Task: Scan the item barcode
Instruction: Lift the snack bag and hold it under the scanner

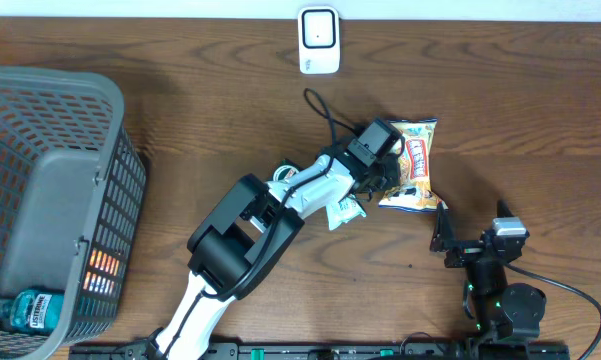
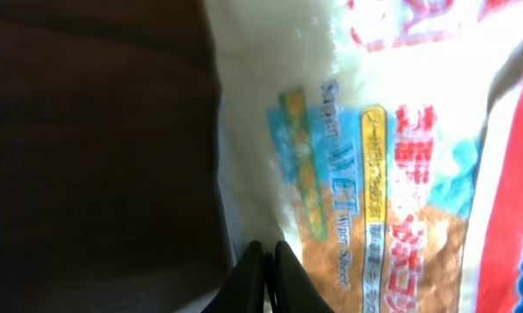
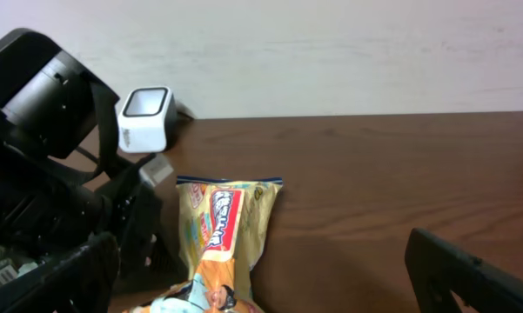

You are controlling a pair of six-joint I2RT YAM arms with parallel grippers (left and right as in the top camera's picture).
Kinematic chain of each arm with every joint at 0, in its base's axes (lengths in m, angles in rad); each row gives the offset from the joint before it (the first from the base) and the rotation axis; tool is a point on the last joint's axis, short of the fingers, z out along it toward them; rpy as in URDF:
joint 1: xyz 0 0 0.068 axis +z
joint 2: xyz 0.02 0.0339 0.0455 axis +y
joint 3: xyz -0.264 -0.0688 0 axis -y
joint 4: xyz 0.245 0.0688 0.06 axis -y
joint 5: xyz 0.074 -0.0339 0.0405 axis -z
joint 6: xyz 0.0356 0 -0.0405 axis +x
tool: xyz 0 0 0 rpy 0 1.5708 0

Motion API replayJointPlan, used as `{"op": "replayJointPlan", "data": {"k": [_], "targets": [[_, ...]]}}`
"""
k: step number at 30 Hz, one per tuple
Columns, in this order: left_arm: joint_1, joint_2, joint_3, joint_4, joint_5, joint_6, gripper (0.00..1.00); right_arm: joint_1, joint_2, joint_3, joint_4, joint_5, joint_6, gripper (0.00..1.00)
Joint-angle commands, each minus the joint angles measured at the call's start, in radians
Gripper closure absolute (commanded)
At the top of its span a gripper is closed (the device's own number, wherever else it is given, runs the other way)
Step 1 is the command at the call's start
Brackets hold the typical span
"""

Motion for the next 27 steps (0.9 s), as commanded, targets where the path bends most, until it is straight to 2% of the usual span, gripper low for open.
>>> {"op": "replayJointPlan", "data": {"k": [1, 7, 8, 9, 10, 13, 15, 16, 17, 18, 22, 24, 27], "targets": [[-0.018, 0.040, -0.016, -0.087, -0.091, 0.051, 0.93, 0.007, -0.004, -0.002, -0.003, 0.001, 0.010, 0.01], [-0.018, -0.121, -0.016, -0.122, -0.122, 0.166, 0.92, 0.007, -0.004, -0.002, -0.003, 0.001, 0.010, 0.01], [-0.018, -0.164, -0.016, -0.121, -0.122, 0.188, 0.89, 0.007, -0.004, -0.002, -0.003, 0.001, 0.010, 0.01], [-0.016, -0.213, -0.016, -0.119, -0.123, 0.213, 0.83, 0.007, -0.004, -0.002, -0.003, 0.001, 0.010, 0.01], [-0.014, -0.267, -0.016, -0.118, -0.129, 0.232, 0.67, 0.007, -0.004, -0.002, -0.003, 0.001, 0.010, 0.01], [0.000, -0.422, -0.016, -0.119, -0.174, 0.288, 0.28, 0.007, -0.004, -0.002, -0.003, 0.001, 0.010, 0.01], [0.015, -0.517, -0.016, -0.119, -0.193, 0.334, 0.20, 0.007, -0.004, -0.002, -0.003, 0.001, 0.010, 0.01], [0.025, -0.563, -0.016, -0.119, -0.202, 0.341, 0.19, 0.007, -0.004, -0.002, -0.003, 0.001, 0.010, 0.01], [0.036, -0.599, -0.016, -0.118, -0.203, 0.339, 0.20, 0.007, -0.004, -0.002, -0.003, 0.001, 0.010, 0.01], [0.047, -0.625, -0.016, -0.115, -0.203, 0.320, 0.28, 0.007, -0.004, -0.002, -0.003, 0.001, 0.010, 0.01], [0.074, -0.631, -0.016, -0.076, -0.126, 0.265, 0.73, 0.007, -0.004, -0.002, -0.003, 0.001, 0.010, 0.01], [0.083, -0.591, -0.016, -0.058, -0.091, 0.257, 0.92, 0.007, -0.004, -0.002, -0.003, 0.001, 0.010, 0.01], [0.087, -0.502, -0.016, -0.020, -0.035, 0.235, 0.92, 0.007, -0.004, -0.002, -0.003, 0.001, 0.010, 0.01]]}}
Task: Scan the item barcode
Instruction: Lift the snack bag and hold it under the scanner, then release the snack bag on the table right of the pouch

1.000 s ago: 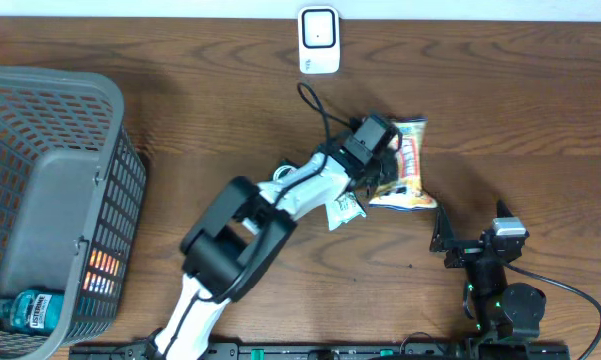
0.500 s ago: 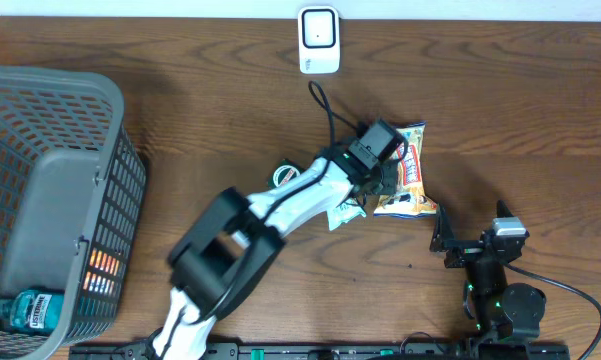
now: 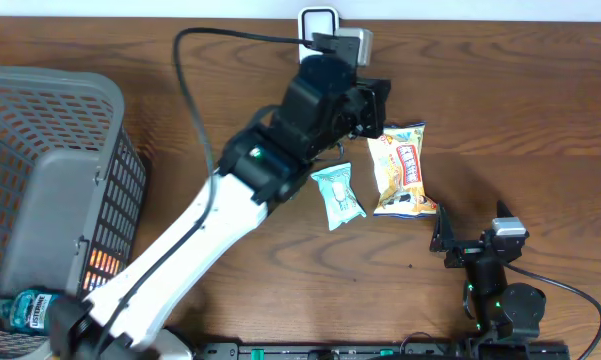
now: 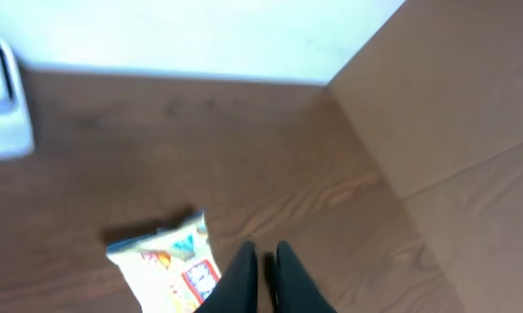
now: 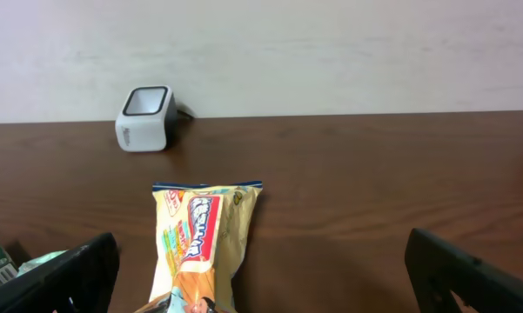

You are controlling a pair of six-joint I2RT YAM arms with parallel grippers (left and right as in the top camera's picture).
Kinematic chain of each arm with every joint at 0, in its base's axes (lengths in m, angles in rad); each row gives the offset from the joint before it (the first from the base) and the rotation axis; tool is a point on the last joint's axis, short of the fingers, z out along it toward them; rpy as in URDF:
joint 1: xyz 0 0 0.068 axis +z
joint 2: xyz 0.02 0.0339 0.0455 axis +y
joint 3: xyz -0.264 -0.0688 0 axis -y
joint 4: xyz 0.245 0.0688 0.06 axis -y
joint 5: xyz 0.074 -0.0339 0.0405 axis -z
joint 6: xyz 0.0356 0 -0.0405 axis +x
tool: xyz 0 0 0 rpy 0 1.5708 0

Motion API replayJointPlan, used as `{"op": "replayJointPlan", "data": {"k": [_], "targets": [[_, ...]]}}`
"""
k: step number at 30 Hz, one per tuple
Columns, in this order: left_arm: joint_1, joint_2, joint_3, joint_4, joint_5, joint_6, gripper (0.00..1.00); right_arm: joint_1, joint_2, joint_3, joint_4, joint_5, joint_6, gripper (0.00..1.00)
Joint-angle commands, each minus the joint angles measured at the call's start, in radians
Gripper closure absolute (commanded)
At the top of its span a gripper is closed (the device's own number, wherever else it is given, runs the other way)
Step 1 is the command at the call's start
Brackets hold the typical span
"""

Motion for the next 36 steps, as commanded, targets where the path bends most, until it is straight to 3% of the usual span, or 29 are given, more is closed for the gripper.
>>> {"op": "replayJointPlan", "data": {"k": [1, 10, 20, 26, 31, 32, 34, 36], "targets": [[0.006, 0.166, -0.019, 0.046, 0.130, -0.020, 0.92, 0.007, -0.004, -0.002, -0.003, 0.001, 0.010, 0.01], [0.003, 0.499, -0.019, 0.196, 0.367, -0.086, 0.93, 0.007, -0.004, -0.002, -0.003, 0.001, 0.010, 0.01], [-0.027, 0.735, -0.019, 0.217, 0.405, -0.122, 0.92, 0.007, -0.004, -0.002, -0.003, 0.001, 0.010, 0.01], [-0.005, 0.740, -0.019, 0.179, 0.388, -0.122, 0.93, 0.007, -0.004, -0.002, -0.003, 0.001, 0.010, 0.01], [0.026, 0.609, -0.019, 0.107, 0.386, -0.077, 0.92, 0.007, -0.004, -0.002, -0.003, 0.001, 0.010, 0.01], [0.033, 0.565, -0.019, 0.085, 0.386, -0.053, 0.83, 0.007, -0.004, -0.002, -0.003, 0.001, 0.010, 0.01], [0.052, 0.466, -0.019, 0.031, 0.358, -0.021, 0.44, 0.007, -0.004, -0.002, -0.003, 0.001, 0.010, 0.01], [0.075, 0.352, -0.019, -0.039, 0.273, 0.005, 0.16, 0.007, -0.004, -0.002, -0.003, 0.001, 0.010, 0.01]]}}
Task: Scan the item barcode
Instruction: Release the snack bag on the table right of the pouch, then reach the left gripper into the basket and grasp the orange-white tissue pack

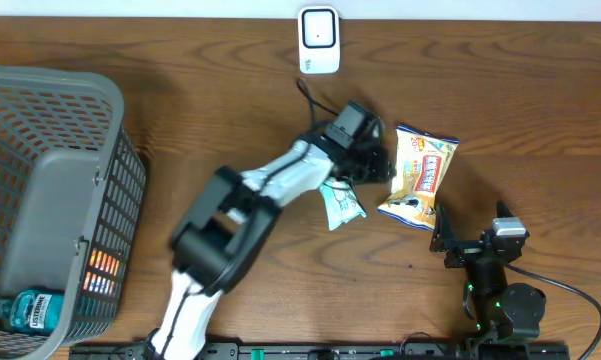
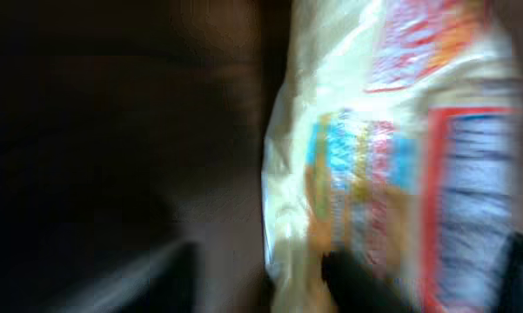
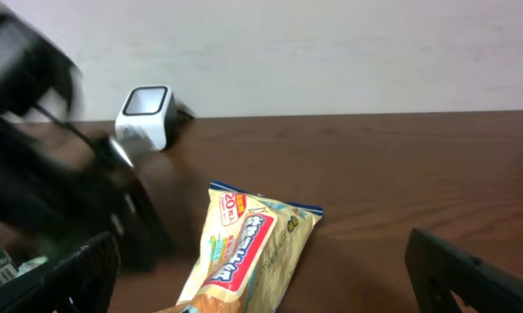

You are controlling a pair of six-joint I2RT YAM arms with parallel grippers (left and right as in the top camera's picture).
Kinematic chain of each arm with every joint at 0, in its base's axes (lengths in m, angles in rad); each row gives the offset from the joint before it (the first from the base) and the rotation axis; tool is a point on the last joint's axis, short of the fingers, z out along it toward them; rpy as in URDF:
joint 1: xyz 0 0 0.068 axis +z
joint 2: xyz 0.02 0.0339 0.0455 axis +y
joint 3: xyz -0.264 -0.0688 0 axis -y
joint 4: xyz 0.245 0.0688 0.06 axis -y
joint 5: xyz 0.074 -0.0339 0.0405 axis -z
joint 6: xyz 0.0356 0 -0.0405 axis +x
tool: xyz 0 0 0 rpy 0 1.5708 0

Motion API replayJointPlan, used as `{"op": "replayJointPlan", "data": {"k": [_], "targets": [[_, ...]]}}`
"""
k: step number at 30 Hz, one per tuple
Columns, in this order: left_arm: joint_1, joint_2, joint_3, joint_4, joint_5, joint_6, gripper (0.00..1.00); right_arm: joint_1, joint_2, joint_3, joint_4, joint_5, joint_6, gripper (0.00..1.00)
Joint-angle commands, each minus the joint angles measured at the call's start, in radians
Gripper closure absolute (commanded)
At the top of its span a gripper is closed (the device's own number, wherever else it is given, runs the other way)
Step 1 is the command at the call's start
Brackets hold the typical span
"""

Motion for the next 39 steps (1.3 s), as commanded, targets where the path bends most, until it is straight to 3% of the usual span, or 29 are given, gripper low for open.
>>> {"op": "replayJointPlan", "data": {"k": [1, 5, 9, 12, 17, 22, 27, 32, 35, 39], "targets": [[0.049, -0.252, 0.010, -0.074, -0.161, 0.085, 0.12, 0.007, -0.004, -0.002, -0.003, 0.001, 0.010, 0.01], [0.110, -0.492, 0.010, -0.224, -0.412, 0.135, 0.00, 0.007, -0.004, -0.002, -0.003, 0.001, 0.010, 0.01], [0.219, -0.717, 0.010, -0.351, -0.653, 0.142, 0.02, 0.007, -0.004, -0.002, -0.003, 0.001, 0.010, 0.01], [0.351, -0.837, 0.010, -0.445, -0.757, 0.140, 0.02, 0.007, -0.004, -0.002, -0.003, 0.001, 0.010, 0.01], [0.695, -0.911, 0.010, -0.674, -0.808, -0.047, 0.02, 0.007, -0.004, -0.002, -0.003, 0.001, 0.010, 0.01], [1.028, -0.867, 0.009, -0.806, -0.630, -0.085, 0.02, 0.007, -0.004, -0.002, -0.003, 0.001, 0.010, 0.01], [1.252, -0.749, -0.010, -0.916, -0.519, -0.153, 0.02, 0.007, -0.004, -0.002, -0.003, 0.001, 0.010, 0.01], [1.328, -0.557, -0.037, -1.039, -0.529, -0.170, 0.00, 0.007, -0.004, -0.002, -0.003, 0.001, 0.010, 0.01], [1.325, -0.431, -0.038, -1.077, -0.529, -0.170, 0.21, 0.007, -0.004, -0.002, -0.003, 0.001, 0.010, 0.01], [1.323, -0.291, -0.038, -1.102, -0.528, -0.166, 0.24, 0.007, -0.004, -0.002, -0.003, 0.001, 0.010, 0.01]]}}
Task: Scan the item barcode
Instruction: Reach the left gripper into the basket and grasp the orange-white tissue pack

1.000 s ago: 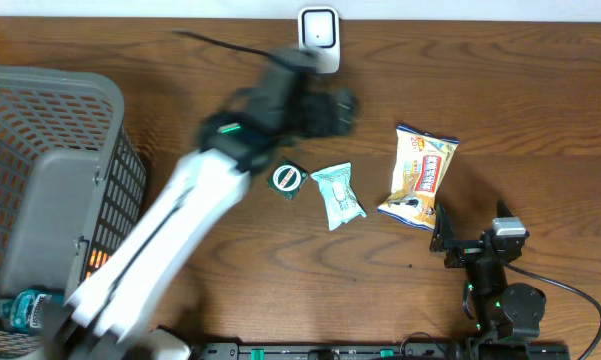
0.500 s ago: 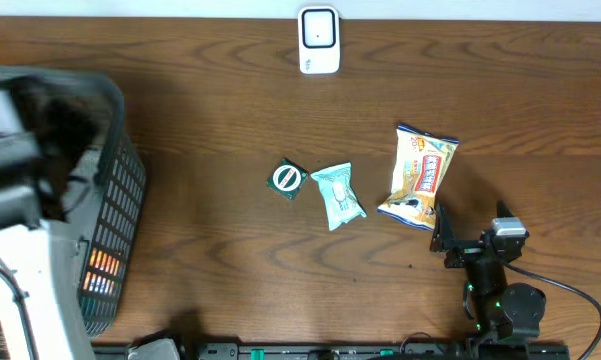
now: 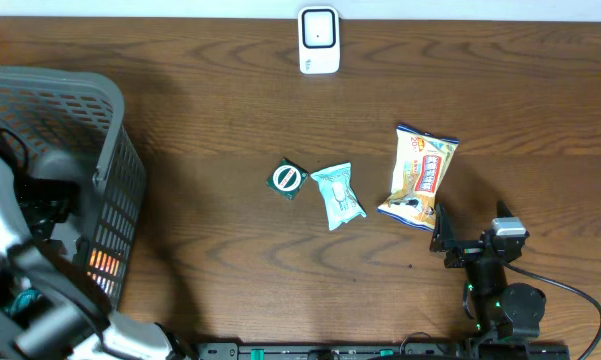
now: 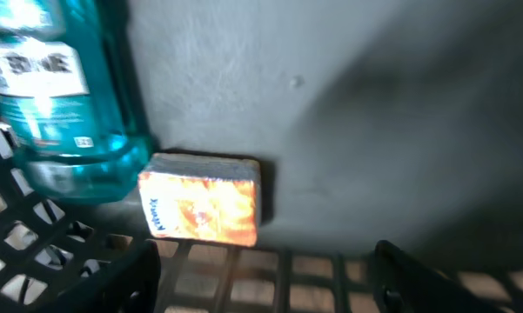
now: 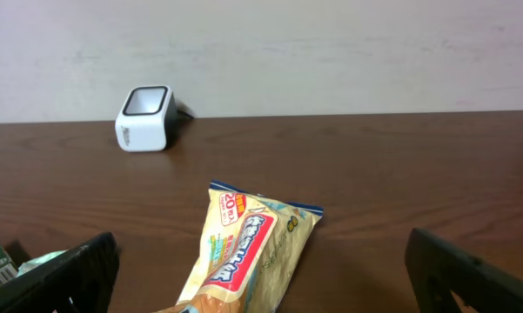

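Note:
The white scanner (image 3: pixel 319 40) stands at the table's far edge, also seen as the scanner (image 5: pixel 145 118) from the right wrist. A yellow snack bag (image 3: pixel 420 177) lies tilted on the wood just ahead of my right gripper (image 5: pixel 261 291), which is open and empty. My left gripper (image 4: pixel 261 291) is open inside the grey basket (image 3: pixel 110 110), its fingers (image 4: pixel 113 278) wide apart above the mesh floor. Just ahead of it lie a small orange box (image 4: pixel 202 207) and a teal mouthwash bottle (image 4: pixel 48 96).
A green square packet (image 3: pixel 288 179) and a pale teal packet (image 3: pixel 337 195) lie mid-table, left of the snack bag. The basket fills the left side, and my left arm reaches into it from the lower left. The right arm's base (image 3: pixel 500 290) sits at the front right.
My left gripper was down at the snack bag mid-table. Now it is inside the basket at the far left, open above the orange box. The bag has not moved. The right arm is unchanged.
My left gripper was shut, low against the snack bag's edge. Then it was raised near the scanner, empty, with the bag lying upright on the table. Then it was at the bag again, and the bag lay tilted further right. Now the gripper is in the basket.

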You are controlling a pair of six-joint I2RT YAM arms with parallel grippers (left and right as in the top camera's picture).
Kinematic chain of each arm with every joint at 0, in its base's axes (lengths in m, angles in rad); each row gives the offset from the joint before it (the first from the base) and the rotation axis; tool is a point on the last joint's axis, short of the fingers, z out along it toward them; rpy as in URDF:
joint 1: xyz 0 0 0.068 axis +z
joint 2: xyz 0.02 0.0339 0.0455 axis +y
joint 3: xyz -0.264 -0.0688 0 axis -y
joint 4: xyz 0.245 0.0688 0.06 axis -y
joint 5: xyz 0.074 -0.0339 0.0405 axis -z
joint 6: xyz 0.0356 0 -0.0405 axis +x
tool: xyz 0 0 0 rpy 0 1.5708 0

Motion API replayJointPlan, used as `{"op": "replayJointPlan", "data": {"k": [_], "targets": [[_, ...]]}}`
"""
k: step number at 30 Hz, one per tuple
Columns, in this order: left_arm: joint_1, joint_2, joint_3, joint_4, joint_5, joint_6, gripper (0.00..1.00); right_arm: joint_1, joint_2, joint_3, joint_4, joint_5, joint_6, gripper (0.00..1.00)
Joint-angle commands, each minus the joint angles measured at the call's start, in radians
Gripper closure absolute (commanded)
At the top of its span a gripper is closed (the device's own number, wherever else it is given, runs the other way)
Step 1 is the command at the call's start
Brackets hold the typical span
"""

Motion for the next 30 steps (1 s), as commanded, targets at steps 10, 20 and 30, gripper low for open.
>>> {"op": "replayJointPlan", "data": {"k": [10, 20, 30], "targets": [[0.000, 0.210, -0.097, 0.039, 0.002, -0.010, 0.25, 0.007, -0.004, -0.002, -0.003, 0.001, 0.010, 0.01], [0.000, 0.209, -0.244, 0.198, 0.002, -0.012, 0.92, 0.007, -0.004, -0.002, -0.003, 0.001, 0.010, 0.01], [0.000, 0.106, -0.091, 0.074, 0.002, -0.005, 0.93, 0.007, -0.004, -0.002, -0.003, 0.001, 0.010, 0.01]]}}
